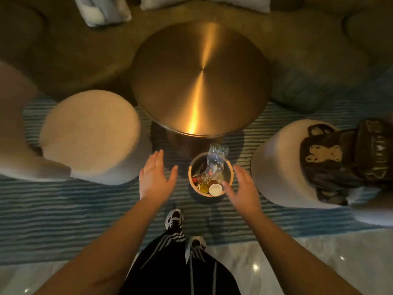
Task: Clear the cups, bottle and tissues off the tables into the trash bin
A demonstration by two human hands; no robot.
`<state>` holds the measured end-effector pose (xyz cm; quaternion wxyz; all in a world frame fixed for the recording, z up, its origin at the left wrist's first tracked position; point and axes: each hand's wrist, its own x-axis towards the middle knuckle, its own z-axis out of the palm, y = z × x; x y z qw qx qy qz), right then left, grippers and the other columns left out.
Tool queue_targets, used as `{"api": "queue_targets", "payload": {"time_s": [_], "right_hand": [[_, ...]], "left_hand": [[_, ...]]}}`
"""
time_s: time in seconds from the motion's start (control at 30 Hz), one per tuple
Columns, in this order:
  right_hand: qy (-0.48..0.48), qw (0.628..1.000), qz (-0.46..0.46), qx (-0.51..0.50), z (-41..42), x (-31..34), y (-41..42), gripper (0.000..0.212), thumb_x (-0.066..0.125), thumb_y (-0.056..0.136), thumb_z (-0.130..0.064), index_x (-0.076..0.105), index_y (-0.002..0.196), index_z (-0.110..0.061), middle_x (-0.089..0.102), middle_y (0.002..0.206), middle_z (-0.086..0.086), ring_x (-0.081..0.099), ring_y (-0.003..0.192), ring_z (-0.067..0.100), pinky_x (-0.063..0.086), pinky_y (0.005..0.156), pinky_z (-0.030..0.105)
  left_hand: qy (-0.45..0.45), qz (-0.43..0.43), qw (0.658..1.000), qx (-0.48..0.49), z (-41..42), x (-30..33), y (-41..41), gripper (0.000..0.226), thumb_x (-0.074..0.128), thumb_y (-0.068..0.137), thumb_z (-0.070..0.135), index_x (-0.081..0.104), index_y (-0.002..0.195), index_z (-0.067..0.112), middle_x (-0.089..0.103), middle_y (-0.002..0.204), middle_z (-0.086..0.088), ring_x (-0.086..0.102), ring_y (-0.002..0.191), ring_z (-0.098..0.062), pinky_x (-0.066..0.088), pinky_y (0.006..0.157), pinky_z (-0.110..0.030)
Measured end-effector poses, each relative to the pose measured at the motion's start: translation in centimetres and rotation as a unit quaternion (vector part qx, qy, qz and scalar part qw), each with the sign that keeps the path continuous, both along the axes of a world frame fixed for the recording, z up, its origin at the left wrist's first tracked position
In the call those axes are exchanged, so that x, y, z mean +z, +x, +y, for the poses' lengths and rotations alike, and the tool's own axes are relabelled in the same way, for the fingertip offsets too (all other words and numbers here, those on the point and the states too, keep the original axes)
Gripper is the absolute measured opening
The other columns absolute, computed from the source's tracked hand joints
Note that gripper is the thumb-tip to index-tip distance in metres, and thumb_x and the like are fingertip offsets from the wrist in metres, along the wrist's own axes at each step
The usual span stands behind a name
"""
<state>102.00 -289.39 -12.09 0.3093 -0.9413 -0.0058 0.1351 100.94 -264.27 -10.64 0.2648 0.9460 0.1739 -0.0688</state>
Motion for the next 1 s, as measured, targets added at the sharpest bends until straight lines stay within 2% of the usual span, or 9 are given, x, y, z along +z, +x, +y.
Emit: {"api": "queue_targets", "payload": {"time_s": [0.1,0.27,0.43,0.6,0.83,1.0], "right_hand": [[0.011,0.998,-0.027,0.062,3.5,2.3,-0.3,0.063,0.056,0.090,-0.044,0.035,0.144,-0.019,0.036,0.149,0.001,0.031,0.137,0.016,0.029,0.113,0.036],[0.035,0.981,-0.047,0.184,11.3,4.4,-1.6,0.061,0.055,0.091,-0.043,0.035,0.144,-0.019,0.034,0.151,0.000,0.028,0.138,0.015,0.022,0.111,0.028],[0.068,0.939,-0.022,0.337,21.0,5.6,-4.7,0.059,0.054,0.092,-0.041,0.036,0.143,-0.018,0.033,0.151,0.003,0.027,0.139,0.016,0.022,0.110,0.026],[0.082,0.881,-0.031,0.465,32.2,6.4,-8.3,0.057,0.054,0.094,-0.035,0.038,0.141,-0.009,0.036,0.149,0.008,0.029,0.138,0.020,0.027,0.113,0.037],[0.086,0.835,-0.040,0.542,50.1,4.2,-9.5,0.054,0.050,0.094,-0.039,0.039,0.140,-0.014,0.037,0.148,0.003,0.032,0.136,0.018,0.025,0.107,0.026],[0.064,0.833,-0.052,0.548,66.5,2.4,-8.3,0.053,0.050,0.095,-0.037,0.039,0.141,-0.014,0.035,0.149,0.006,0.030,0.137,0.020,0.026,0.111,0.034]], "left_hand": [[0.012,-0.018,0.998,0.056,1.8,2.2,-3.4,0.071,0.043,0.095,0.051,0.021,0.152,0.015,0.027,0.156,-0.007,0.021,0.144,-0.020,0.023,0.116,-0.042],[0.033,-0.030,0.983,0.180,6.1,3.8,-11.4,0.071,0.041,0.094,0.054,0.025,0.150,0.014,0.030,0.155,-0.008,0.025,0.143,-0.022,0.026,0.114,-0.046],[0.044,-0.024,0.939,0.340,11.4,4.6,-20.5,0.072,0.039,0.093,0.057,0.025,0.151,0.016,0.028,0.156,-0.006,0.021,0.145,-0.022,0.022,0.116,-0.045],[0.063,-0.039,0.887,0.456,18.0,5.8,-27.6,0.070,0.040,0.093,0.055,0.026,0.150,0.017,0.031,0.155,-0.006,0.023,0.144,-0.022,0.022,0.115,-0.046],[0.070,-0.025,0.837,0.543,32.1,3.3,-32.4,0.072,0.035,0.092,0.060,0.023,0.150,0.019,0.027,0.156,-0.003,0.019,0.145,-0.019,0.020,0.115,-0.045],[0.054,-0.013,0.844,0.534,48.1,0.9,-32.3,0.072,0.031,0.092,0.062,0.022,0.150,0.022,0.026,0.157,-0.002,0.020,0.145,-0.019,0.020,0.116,-0.044]]}}
